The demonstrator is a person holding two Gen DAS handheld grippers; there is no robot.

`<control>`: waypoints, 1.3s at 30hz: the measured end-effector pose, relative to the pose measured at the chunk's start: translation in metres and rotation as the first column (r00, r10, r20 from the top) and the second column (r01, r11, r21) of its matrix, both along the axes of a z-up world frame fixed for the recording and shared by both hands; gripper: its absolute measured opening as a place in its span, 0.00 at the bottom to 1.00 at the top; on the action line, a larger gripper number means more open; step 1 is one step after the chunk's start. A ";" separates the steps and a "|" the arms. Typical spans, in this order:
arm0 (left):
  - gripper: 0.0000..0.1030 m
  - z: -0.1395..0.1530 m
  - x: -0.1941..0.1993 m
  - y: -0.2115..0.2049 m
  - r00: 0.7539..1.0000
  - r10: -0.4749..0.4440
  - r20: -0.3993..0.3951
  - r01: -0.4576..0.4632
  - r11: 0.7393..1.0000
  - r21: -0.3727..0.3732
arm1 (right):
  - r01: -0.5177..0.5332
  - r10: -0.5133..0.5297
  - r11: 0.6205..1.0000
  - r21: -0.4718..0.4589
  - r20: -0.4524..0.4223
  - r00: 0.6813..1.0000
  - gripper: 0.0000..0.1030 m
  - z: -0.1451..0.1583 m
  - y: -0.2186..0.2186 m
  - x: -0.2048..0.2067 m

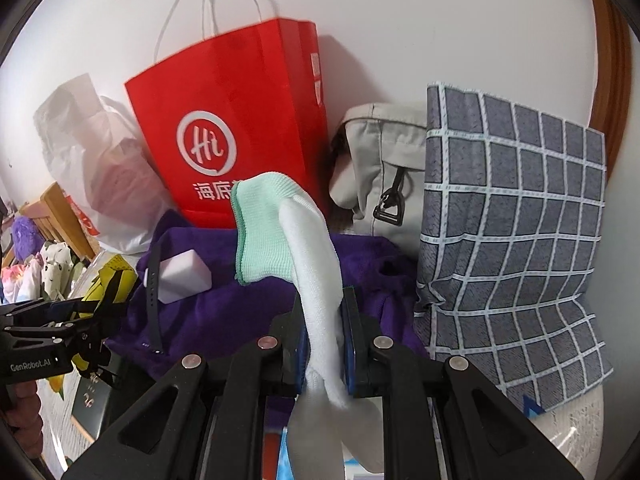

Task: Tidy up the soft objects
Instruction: 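Set the pouch on the towel with the left tool while the right tool drops the glove beside it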

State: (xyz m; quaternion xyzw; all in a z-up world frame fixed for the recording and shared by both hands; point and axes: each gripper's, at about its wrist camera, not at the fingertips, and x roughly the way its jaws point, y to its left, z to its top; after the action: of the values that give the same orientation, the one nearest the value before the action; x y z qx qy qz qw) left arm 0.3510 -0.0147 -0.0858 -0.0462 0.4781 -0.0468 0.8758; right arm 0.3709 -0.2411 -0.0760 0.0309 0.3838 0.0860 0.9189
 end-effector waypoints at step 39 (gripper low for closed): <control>0.61 -0.055 0.058 -0.012 0.994 -0.043 -0.100 0.038 0.998 -0.052 | -0.066 0.067 0.998 0.011 -0.092 0.993 0.47 -0.053 0.016 0.050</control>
State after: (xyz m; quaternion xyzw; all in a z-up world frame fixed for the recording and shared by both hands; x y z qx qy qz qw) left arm 0.4090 -0.0264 -0.1406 -0.0605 0.5214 -0.0742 0.8479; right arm 0.4205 -0.2255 -0.1288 0.0257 0.4264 0.1166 0.8966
